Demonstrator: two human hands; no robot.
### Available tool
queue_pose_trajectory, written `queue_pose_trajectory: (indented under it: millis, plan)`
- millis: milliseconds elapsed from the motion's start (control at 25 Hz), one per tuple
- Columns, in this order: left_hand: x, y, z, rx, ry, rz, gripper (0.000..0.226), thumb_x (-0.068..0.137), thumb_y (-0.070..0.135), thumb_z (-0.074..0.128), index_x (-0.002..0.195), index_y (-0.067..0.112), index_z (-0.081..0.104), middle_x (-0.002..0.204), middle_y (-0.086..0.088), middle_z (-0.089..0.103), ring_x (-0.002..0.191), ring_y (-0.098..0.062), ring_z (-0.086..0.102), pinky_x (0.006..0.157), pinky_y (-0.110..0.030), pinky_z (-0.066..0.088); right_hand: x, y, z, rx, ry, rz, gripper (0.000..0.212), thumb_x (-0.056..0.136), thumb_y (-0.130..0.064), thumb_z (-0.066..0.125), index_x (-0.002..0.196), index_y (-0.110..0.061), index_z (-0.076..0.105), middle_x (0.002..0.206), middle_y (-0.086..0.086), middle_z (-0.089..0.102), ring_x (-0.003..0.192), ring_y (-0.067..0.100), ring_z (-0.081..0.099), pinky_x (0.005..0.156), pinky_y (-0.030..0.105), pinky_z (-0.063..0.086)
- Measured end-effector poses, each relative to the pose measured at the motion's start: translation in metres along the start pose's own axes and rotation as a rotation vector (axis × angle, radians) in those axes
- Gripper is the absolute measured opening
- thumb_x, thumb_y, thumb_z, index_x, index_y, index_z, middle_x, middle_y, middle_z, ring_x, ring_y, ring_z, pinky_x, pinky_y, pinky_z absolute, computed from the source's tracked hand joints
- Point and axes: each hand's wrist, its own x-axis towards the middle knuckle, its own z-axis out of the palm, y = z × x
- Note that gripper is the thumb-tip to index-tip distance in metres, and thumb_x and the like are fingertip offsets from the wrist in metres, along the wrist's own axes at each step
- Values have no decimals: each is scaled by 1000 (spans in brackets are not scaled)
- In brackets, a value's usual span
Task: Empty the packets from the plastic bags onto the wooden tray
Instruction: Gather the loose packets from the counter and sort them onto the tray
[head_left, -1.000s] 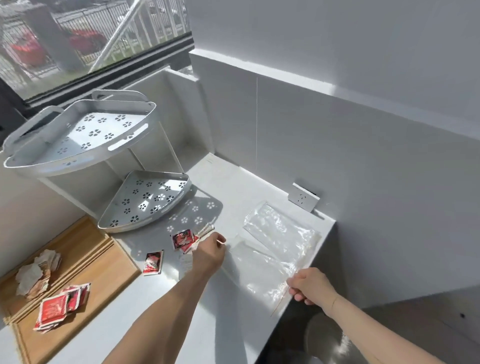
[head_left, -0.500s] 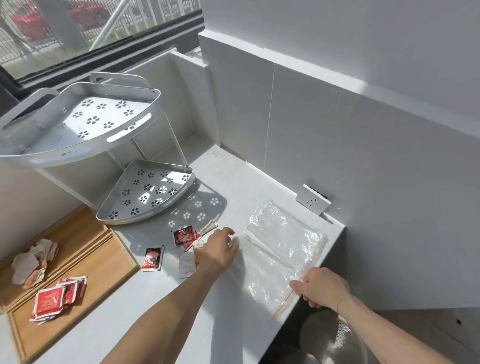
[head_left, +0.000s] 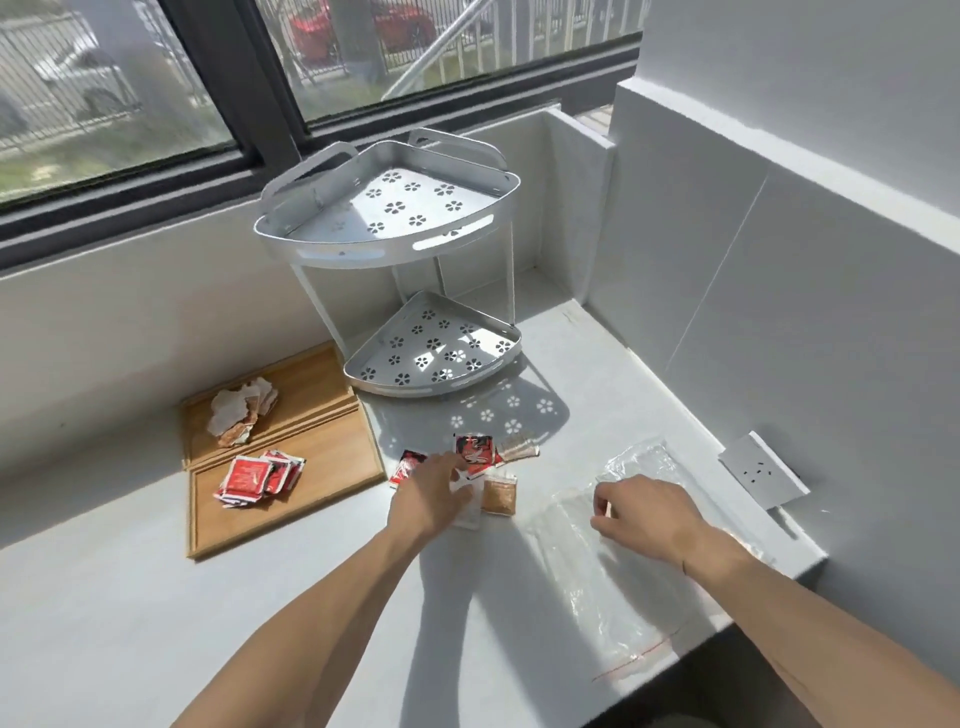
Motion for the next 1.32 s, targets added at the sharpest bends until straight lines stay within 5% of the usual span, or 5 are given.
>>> queue_pose_trajectory:
  millis: [280, 640, 1000, 1160, 1320]
  plan:
    - [-22, -53, -35, 29, -21, -276, 38, 81, 37, 65, 117, 25, 62, 114, 1, 65, 104, -20, 62, 83, -33, 50, 76, -60, -9, -135, 104, -304, 30, 86, -38, 56, 116, -33, 61, 115, -7, 68, 111, 19, 60, 83, 34, 46]
    - [7, -56, -27, 116, 31, -331, 44, 83, 39, 63, 122, 19, 58, 115, -7, 60, 102, -28, 60, 79, -39, 53, 102, -84, 12, -227, 133, -559, 47, 90, -24, 63, 134, -36, 52, 132, -2, 54, 123, 25, 47, 93, 37, 41]
    - [35, -52, -12, 235, 15, -372, 41, 81, 36, 65, 113, 12, 53, 110, -10, 60, 97, -31, 61, 70, -38, 51, 103, -86, 14, -152, 85, -492, 25, 90, -25, 59, 115, -26, 60, 118, 0, 55, 107, 27, 54, 78, 37, 49]
    - [36, -51, -11, 134, 42, -423, 54, 74, 32, 75, 116, 15, 46, 112, -10, 51, 97, -31, 58, 65, -39, 49, 103, -84, 18, -86, -38, -451, 47, 86, -23, 64, 131, -31, 50, 127, -1, 50, 108, 27, 58, 76, 38, 53]
    - [30, -51, -10, 164, 98, -383, 51, 71, 28, 77, 108, 16, 46, 108, -8, 50, 95, -29, 52, 61, -37, 45, 106, -87, 21, -119, -36, -393, 28, 84, -24, 60, 111, -27, 55, 116, -1, 51, 97, 24, 58, 64, 32, 44]
